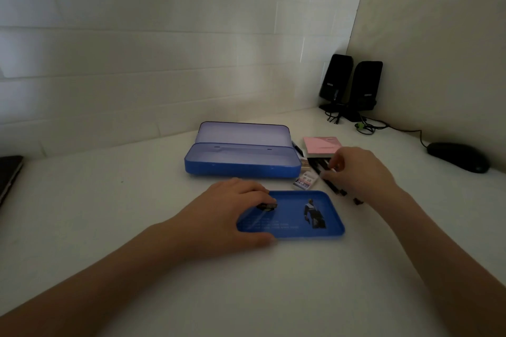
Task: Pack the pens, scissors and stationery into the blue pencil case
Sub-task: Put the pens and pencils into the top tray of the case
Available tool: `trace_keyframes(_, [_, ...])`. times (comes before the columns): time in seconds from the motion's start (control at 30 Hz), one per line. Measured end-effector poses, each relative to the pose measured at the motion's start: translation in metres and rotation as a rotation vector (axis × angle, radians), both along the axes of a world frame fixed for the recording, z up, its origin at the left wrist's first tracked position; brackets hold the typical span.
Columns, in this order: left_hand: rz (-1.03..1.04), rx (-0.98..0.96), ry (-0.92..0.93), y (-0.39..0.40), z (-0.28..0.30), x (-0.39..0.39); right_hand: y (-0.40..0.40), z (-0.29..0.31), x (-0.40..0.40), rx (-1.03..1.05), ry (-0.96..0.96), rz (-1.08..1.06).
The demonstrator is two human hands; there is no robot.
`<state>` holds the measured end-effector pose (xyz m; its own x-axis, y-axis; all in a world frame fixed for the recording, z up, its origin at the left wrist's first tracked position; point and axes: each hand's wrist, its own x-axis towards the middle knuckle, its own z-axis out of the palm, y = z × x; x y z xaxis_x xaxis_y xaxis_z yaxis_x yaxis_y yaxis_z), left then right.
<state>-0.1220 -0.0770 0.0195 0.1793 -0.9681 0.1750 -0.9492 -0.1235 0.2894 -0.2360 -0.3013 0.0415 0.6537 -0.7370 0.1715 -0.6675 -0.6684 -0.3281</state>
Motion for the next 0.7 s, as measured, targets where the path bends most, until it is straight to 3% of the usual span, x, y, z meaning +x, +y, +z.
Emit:
trace_keyframes(0.07, [0.016, -0.012, -0.008, 0.0, -0.001, 0.0, 0.003, 0.0, -0.001, 0.041, 0.073, -0.037])
trace_keyframes(0.2, [0.028, -0.029, -0.004, -0.001, -0.002, 0.001, 0.011, 0.001, 0.003, -0.117, 0.226, -0.101])
trace_keyframes(0.47, [0.016, -0.01, -0.001, -0.001, -0.003, 0.003, 0.012, -0.001, 0.003, -0.146, 0.351, -0.089])
trace_keyframes(0.7, [0.015, -0.013, -0.01, -0.002, -0.004, 0.005, -0.002, 0.003, -0.004, 0.196, 0.212, 0.02])
